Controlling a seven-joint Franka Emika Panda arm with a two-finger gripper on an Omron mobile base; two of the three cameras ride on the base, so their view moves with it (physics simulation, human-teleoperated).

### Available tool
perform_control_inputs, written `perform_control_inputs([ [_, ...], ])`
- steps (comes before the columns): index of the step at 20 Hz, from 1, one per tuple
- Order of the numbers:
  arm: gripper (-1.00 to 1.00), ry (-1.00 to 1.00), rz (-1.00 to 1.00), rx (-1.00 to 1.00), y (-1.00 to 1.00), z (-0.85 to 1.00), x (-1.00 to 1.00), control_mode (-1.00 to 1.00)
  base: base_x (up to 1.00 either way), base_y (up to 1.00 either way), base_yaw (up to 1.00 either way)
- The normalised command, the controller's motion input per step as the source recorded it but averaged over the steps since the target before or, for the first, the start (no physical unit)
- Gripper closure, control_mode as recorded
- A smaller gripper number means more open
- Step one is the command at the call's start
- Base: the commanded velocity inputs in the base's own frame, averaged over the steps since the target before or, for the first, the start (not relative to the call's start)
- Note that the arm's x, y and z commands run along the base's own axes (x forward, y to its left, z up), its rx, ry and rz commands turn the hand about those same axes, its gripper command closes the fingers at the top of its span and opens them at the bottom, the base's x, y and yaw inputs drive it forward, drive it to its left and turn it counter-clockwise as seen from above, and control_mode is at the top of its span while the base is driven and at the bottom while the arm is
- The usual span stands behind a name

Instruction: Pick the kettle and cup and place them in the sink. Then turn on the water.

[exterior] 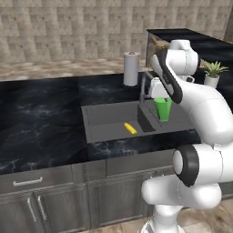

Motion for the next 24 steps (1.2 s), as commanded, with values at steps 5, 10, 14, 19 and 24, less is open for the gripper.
perform_control_inputs([
  [5, 1.0, 0.0, 0.0, 0.0, 0.0, 0.0, 0.0, 1.0, 0.31, 0.67, 0.03],
  [10, 1.0, 0.0, 0.0, 0.0, 0.0, 0.0, 0.0, 1.0, 0.48, 0.77, 0.06],
  [14, 1.0, 0.0, 0.0, 0.0, 0.0, 0.0, 0.0, 1.0, 0.48, 0.17, 0.0],
  [19, 1.0, 0.0, 0.0, 0.0, 0.0, 0.0, 0.0, 1.0, 0.25, -0.25, 0.0],
  [24, 1.0, 0.0, 0.0, 0.0, 0.0, 0.0, 0.0, 1.0, 0.03, -0.23, 0.01],
])
